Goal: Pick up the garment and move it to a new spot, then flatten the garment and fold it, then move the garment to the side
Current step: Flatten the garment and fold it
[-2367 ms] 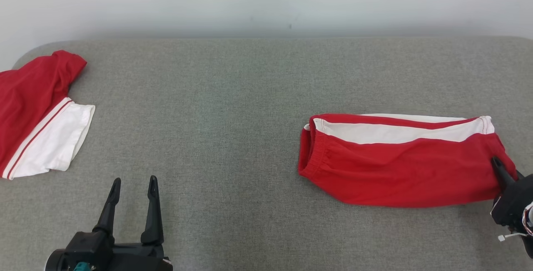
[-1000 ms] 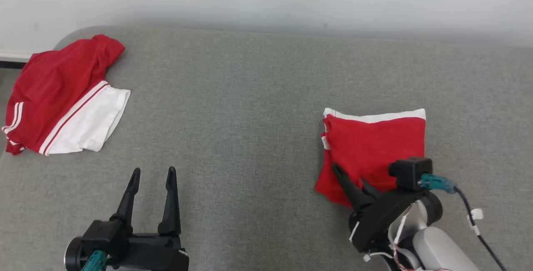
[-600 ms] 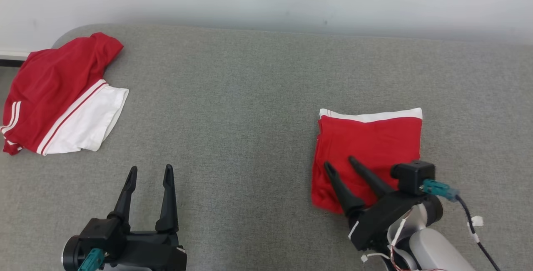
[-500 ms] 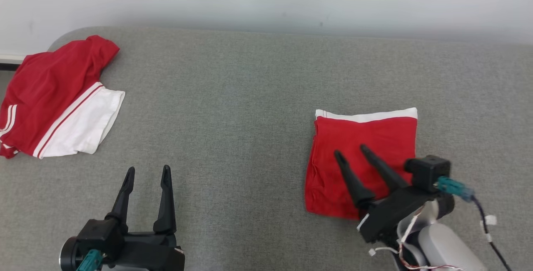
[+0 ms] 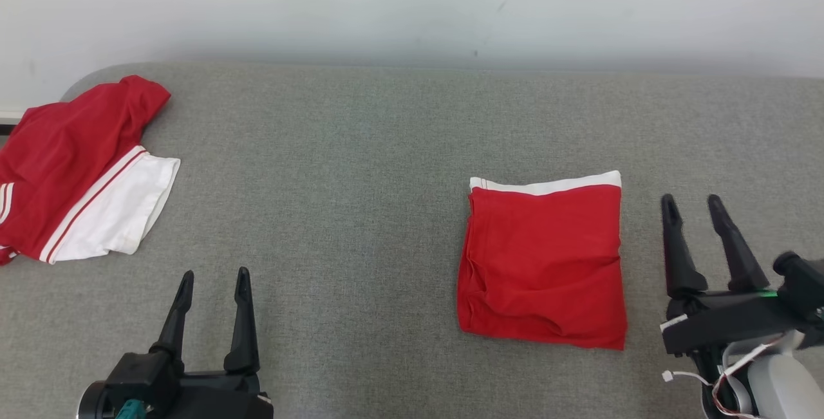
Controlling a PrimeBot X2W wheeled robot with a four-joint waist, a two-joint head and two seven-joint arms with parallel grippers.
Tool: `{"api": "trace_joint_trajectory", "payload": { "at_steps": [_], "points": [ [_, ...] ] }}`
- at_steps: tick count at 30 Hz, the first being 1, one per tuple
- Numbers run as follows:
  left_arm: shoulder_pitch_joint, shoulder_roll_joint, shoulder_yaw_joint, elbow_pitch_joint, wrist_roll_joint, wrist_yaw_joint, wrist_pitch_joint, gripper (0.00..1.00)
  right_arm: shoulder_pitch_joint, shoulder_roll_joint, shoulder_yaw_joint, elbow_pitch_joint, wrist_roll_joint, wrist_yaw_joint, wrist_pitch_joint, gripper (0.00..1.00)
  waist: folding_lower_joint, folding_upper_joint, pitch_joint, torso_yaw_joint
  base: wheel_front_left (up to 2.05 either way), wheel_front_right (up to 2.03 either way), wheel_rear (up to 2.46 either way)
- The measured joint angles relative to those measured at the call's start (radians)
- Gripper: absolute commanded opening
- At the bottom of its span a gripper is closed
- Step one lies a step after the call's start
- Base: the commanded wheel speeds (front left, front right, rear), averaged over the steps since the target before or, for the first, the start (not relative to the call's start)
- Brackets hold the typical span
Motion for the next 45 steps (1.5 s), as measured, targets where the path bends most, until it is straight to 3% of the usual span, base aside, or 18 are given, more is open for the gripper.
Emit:
{"api": "trace_joint_trajectory", "payload": {
  "at_steps": [9, 20, 21, 22, 23, 33, 39, 45],
  "points": [
    [0.022, 0.000, 0.026, -0.012, 0.019, -0.003, 0.000, 1.00, 0.093, 0.048, -0.087, -0.047, -0.040, 0.000, -0.052, 1.00, 0.0000, 0.0000, -0.013, -0.023, 0.00, 0.00, 0.00],
    [0.030, 0.000, 0.025, -0.014, 0.031, -0.004, 0.000, 1.00, 0.143, 0.069, -0.105, -0.062, -0.092, 0.000, -0.070, 1.00, -0.0001, 0.0000, -0.026, -0.033, 0.00, 0.00, 0.00],
    [0.030, 0.000, 0.024, -0.015, 0.032, -0.008, 0.000, 1.00, 0.142, 0.070, -0.103, -0.061, -0.092, 0.000, -0.070, 0.78, 0.0000, 0.0000, -0.026, -0.031, 0.00, 0.00, 0.00],
    [0.030, 0.000, 0.024, -0.015, 0.033, -0.009, 0.000, 1.00, 0.140, 0.070, -0.097, -0.058, -0.092, 0.000, -0.072, 0.20, -0.0001, -0.0001, -0.025, -0.029, 0.00, 0.00, 0.00],
    [0.029, 0.000, 0.023, -0.016, 0.034, -0.009, 0.000, 1.00, 0.137, 0.070, -0.090, -0.051, -0.092, 0.000, -0.073, 0.00, -0.0001, 0.0000, -0.023, -0.026, 0.00, 0.00, 0.00],
    [0.007, 0.000, 0.010, -0.019, 0.031, -0.010, 0.000, 1.00, -0.015, 0.052, 0.037, 0.080, -0.107, 0.000, -0.074, 0.00, 0.0001, 0.0000, 0.018, 0.010, 0.00, 0.00, 0.00],
    [-0.019, 0.000, 0.000, -0.023, 0.029, -0.005, 0.000, 1.00, -0.164, 0.052, 0.105, 0.259, -0.123, 0.000, -0.074, 0.00, 0.0002, 0.0000, 0.063, 0.033, 0.00, 0.00, 0.00],
    [-0.046, 0.000, -0.008, -0.021, 0.027, -0.006, 0.000, 1.00, -0.261, 0.052, 0.107, 0.440, -0.155, 0.000, -0.074, 0.00, 0.0002, 0.0000, 0.095, 0.059, 0.00, 0.00, 0.00]
  ]
}}
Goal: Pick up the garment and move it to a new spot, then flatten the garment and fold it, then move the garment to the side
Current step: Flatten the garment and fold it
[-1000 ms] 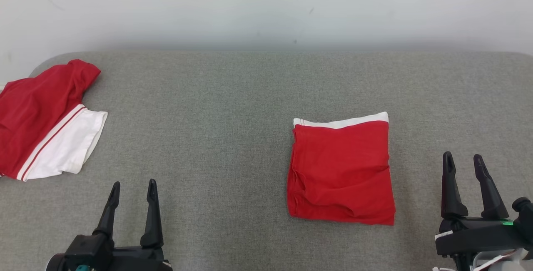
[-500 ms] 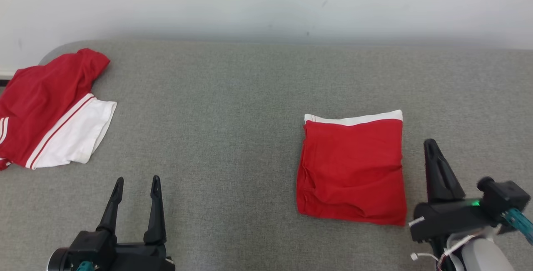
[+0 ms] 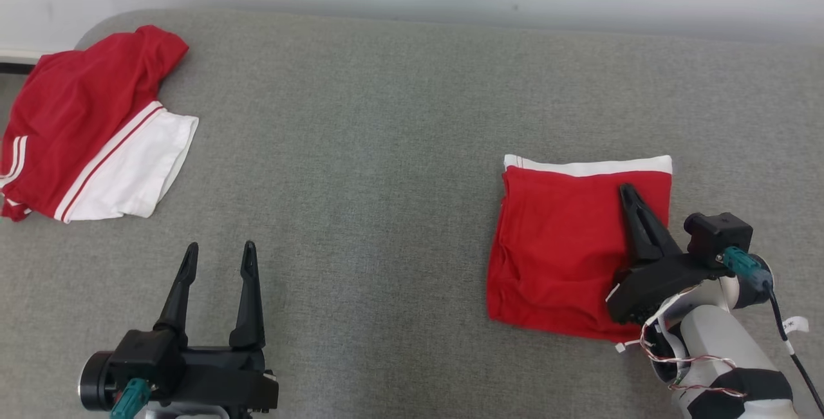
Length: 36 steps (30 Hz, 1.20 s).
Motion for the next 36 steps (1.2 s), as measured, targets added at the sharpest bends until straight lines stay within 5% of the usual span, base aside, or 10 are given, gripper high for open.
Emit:
{"api": "trace_joint_trajectory", "payload": {
  "at_steps": [7, 17, 36],
  "points": [
    [-0.008, 0.000, -0.005, 0.004, -0.008, 0.004, 0.000, 1.00, -0.042, -0.005, -0.068, 0.120, -0.036, 0.000, 0.000, 0.00, 0.0000, 0.0000, 0.017, 0.023, 0.00, 0.00, 0.00],
    [-0.008, 0.000, -0.007, 0.007, -0.010, 0.008, 0.000, 1.00, -0.049, 0.032, -0.100, 0.133, -0.071, 0.000, -0.002, 0.00, -0.0001, 0.0000, 0.011, 0.026, 0.00, 0.00, 0.00],
    [-0.008, 0.000, -0.018, 0.009, -0.028, 0.017, 0.000, 1.00, 0.071, 0.123, 0.101, 0.008, -0.041, 0.000, -0.002, 0.00, -0.0002, 0.0000, -0.005, 0.048, 0.00, 0.00, 0.00]
  ]
}}
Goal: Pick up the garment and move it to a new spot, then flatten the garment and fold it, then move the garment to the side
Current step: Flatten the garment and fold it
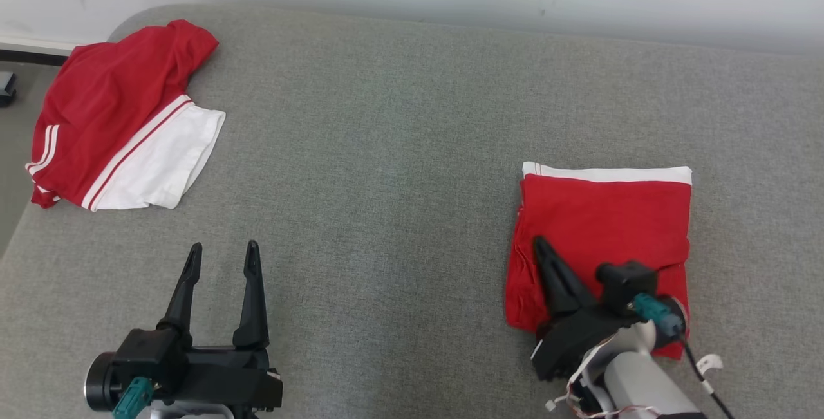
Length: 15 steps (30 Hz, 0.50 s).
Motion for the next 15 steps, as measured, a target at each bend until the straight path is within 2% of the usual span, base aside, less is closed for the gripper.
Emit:
{"api": "trace_joint_trajectory", "payload": {
  "at_steps": [8, 15],
  "points": [
    [0.006, 0.000, 0.001, 0.000, -0.001, 0.004, 0.000, 1.00, 0.019, 0.005, 0.089, -0.016, 0.037, 0.000, 0.000, 0.00, 0.0000, -0.0001, -0.011, 0.000, 0.00, 0.00, 0.00],
    [0.023, 0.000, 0.022, 0.001, 0.009, 0.002, 0.000, 1.00, 0.025, 0.006, 0.041, -0.099, 0.039, 0.000, 0.000, 0.00, 0.0000, -0.0001, -0.032, -0.030, 0.00, 0.00, 0.00]
  ]
}}
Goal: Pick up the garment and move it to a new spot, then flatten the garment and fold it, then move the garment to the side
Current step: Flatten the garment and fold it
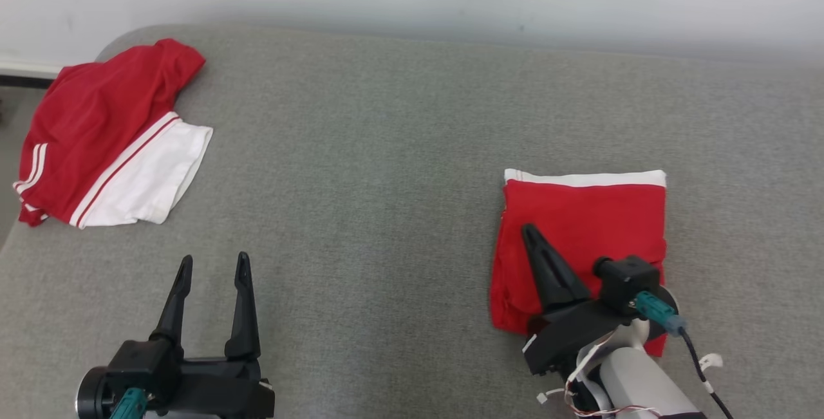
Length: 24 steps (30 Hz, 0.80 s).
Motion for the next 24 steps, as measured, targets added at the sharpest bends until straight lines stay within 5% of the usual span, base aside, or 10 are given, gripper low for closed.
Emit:
{"api": "trace_joint_trajectory", "payload": {
  "at_steps": [24],
  "points": [
    [0.060, 0.000, 0.045, 0.005, 0.047, -0.025, 0.000, 1.00, 0.265, -0.097, -0.275, -0.294, -0.034, 0.000, 0.000, 0.00, 0.0000, -0.0001, -0.090, -0.174, 0.00, 0.00, 0.00]
  ]
}}
